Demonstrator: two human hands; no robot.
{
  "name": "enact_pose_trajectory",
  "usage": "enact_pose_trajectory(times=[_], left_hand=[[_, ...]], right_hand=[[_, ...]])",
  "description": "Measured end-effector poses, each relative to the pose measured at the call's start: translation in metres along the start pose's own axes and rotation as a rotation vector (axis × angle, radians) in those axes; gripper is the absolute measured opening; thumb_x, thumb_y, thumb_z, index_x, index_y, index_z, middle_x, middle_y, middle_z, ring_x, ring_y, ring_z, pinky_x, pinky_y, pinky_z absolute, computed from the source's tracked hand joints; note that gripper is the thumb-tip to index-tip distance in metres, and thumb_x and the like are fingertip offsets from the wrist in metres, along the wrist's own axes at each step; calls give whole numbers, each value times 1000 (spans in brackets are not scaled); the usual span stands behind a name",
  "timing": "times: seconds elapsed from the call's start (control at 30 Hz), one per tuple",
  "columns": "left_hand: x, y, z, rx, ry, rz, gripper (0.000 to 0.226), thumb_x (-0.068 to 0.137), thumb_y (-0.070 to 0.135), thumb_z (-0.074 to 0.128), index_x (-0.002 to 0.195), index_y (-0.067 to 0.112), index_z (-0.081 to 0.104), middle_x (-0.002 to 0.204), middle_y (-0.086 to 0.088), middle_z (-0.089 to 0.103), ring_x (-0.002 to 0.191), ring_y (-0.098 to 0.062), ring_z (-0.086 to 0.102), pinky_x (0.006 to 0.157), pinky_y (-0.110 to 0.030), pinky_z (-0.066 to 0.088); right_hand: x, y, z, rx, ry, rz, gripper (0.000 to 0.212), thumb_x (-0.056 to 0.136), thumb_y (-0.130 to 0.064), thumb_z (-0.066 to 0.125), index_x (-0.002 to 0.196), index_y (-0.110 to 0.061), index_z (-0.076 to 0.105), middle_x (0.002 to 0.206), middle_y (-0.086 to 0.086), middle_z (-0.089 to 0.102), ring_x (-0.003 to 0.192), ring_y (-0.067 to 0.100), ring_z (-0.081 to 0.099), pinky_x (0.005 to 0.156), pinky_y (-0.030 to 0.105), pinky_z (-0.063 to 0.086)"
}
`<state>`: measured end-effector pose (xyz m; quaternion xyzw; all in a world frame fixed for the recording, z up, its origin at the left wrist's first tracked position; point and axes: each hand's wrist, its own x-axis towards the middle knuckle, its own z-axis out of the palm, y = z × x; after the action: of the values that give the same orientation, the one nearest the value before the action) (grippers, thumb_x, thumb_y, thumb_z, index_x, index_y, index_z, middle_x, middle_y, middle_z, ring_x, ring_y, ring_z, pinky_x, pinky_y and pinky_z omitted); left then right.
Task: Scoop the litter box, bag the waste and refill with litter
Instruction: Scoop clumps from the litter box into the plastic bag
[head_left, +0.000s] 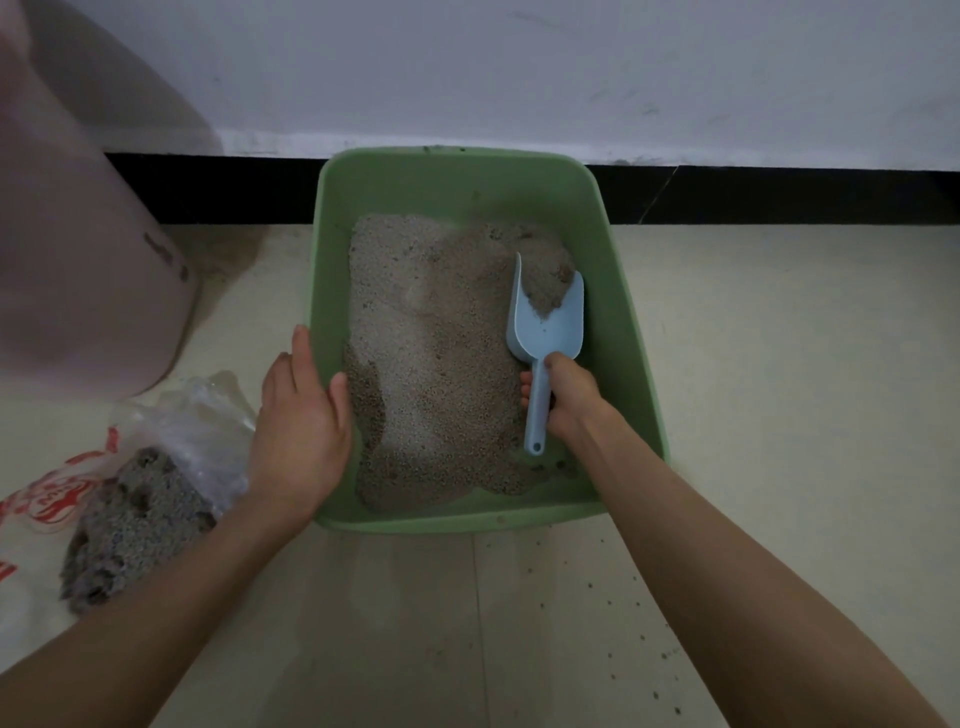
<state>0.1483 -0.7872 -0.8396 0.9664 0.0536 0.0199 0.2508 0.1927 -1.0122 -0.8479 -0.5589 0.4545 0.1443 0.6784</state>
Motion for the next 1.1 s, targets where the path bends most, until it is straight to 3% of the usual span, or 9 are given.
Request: enact_pose_trajectory(times=[0.17, 0.23, 0.33, 0.43, 0.53, 0.77, 1.1], left_hand=[[0, 0, -1, -6, -12, -9, 55, 97, 17, 36, 143, -6, 15, 130, -32, 41, 122, -41, 35, 104, -47, 28], [0, 0, -1, -7, -11, -5, 56, 97, 18, 36, 143, -6, 16, 130, -31, 40, 121, -42, 36, 104, -47, 28], [0, 1, -1, -10, -14, -12, 56, 97, 18, 36, 143, -6, 15, 133, -30, 39, 123, -41, 35, 104, -47, 28], [-1, 1, -1, -10, -18, -14, 56, 97, 18, 35, 144, -5, 15, 133, -30, 39, 123, -41, 35, 104, -47, 28], [-1, 2, -2, -17, -21, -19, 56, 97, 19, 35, 144, -5, 15, 133, -30, 39, 123, -41, 35, 104, -47, 28], [-1, 4, -3, -38, -40, -34, 57, 98, 20, 33, 145, -2, 12, 136, -27, 37, 126, -37, 33, 106, -45, 27], [-1, 4, -2, -58, -28, -40, 56, 97, 17, 36, 144, -4, 15, 134, -29, 40, 125, -38, 35, 106, -45, 28]], right_hand=[[-1, 10, -2, 47, -11, 2, 18, 96, -13, 40, 81, -11, 50, 78, 7, 56, 70, 16, 49, 89, 35, 45], [-2, 11, -4, 47, -12, -15, 19, 96, -13, 39, 80, -12, 50, 78, 6, 56, 70, 15, 49, 90, 35, 45], [-2, 11, -4, 5, 0, -42, 24, 96, -15, 40, 76, -9, 52, 76, 6, 57, 68, 15, 51, 84, 34, 47], [-2, 8, -1, -91, 36, -90, 24, 97, -18, 41, 90, -2, 57, 72, 7, 57, 61, 16, 52, 63, 29, 47], [0, -1, 2, -142, 58, -134, 24, 98, -19, 40, 96, 0, 56, 68, 8, 55, 55, 16, 50, 52, 26, 44], [3, -36, 18, -224, 67, -152, 35, 99, -19, 39, 121, 6, 50, 67, 8, 53, 54, 16, 48, 48, 25, 43], [16, -87, 47, -224, 34, -35, 35, 99, -13, 36, 131, 2, 43, 66, 11, 48, 51, 15, 44, 43, 26, 36]])
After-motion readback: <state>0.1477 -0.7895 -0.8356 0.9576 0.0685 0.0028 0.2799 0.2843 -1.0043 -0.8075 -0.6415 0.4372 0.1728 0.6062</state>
